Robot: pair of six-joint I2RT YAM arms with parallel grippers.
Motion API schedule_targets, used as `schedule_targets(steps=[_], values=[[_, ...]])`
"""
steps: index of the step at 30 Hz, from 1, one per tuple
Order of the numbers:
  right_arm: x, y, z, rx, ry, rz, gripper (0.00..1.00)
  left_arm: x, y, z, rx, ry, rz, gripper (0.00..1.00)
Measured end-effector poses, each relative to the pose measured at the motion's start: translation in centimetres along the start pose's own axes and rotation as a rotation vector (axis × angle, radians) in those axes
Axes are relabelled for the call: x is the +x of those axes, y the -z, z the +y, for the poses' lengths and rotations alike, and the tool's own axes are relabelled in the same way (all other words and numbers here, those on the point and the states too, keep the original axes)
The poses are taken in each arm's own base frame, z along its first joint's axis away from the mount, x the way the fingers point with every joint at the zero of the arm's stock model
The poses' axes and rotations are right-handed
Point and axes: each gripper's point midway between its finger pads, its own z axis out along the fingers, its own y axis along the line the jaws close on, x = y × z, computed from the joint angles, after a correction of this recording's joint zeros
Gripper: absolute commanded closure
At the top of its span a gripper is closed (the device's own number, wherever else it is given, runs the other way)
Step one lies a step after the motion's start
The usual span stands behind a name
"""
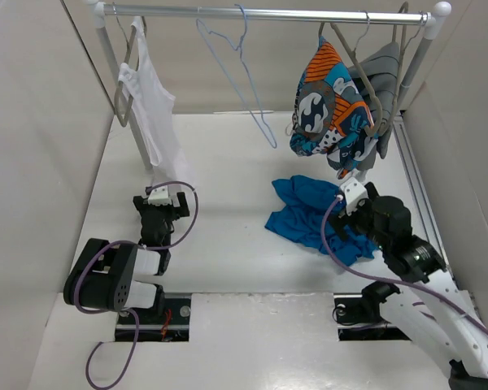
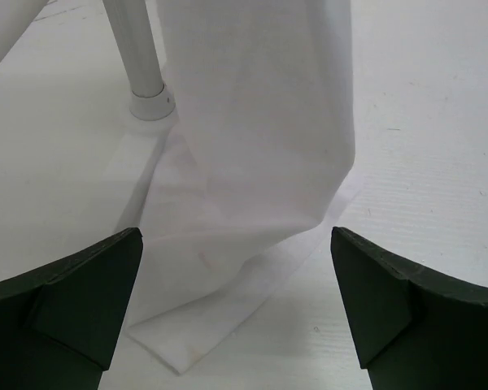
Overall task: Place the t-shirt on the hanger
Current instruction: Move the tshirt to the center of the board
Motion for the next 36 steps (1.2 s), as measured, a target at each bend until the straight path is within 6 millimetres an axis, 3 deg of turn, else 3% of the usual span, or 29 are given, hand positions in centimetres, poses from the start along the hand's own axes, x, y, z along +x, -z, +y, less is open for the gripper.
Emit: schedule_targets(steps=[9, 13, 15, 20, 24, 28, 30, 32, 34, 36], values=[[4.9, -2.2, 1.7, -0.019, -0.076, 0.19, 0.0, 0.5, 0.3, -0.8, 0.055, -0.033, 0.011, 0.0], [6.4, -2.7, 2.5, -0.025, -0.112, 0.222, 0.0, 0.8, 0.9, -3.2, 0.226, -0.134, 0.008, 0.0], [7.7, -3.1, 3.1, -0.03, -0.128, 0.265, 0.0, -0.3, 1.4, -5.2, 0.341, -0.193, -0.042, 0.0], [10.6, -4.8, 3.9, -0.042, -0.139, 0.379, 0.0, -1.8, 2.2, -7.5, 0.444, -0.275, -0.119, 0.0], [12.9, -6.8, 5.2, -0.097, -0.105, 0.475, 0.31, -3.4, 3.1, -9.2, 0.543, -0.443, -0.231, 0.0], [14.4, -8.9, 7.1, -0.195, -0.062, 0.517, 1.0, -4.5, 3.3, -9.5, 0.556, -0.579, -0.305, 0.0], [13.5, -10.1, 7.8, -0.23, -0.018, 0.497, 1.0, -4.6, 3.0, -8.9, 0.523, -0.63, -0.312, 0.0], [11.6, -11.4, 9.7, -0.298, 0.069, 0.456, 1.0, -4.8, 2.6, -8.0, 0.474, -0.694, -0.316, 0.0], [8.5, -12.5, 12.9, -0.398, 0.191, 0.383, 1.0, -5.1, 2.2, -7.1, 0.421, -0.754, -0.316, 0.0], [3.9, -13.4, 16.8, -0.506, 0.331, 0.266, 1.0, -5.7, 2.1, -6.1, 0.363, -0.793, -0.321, 0.0]])
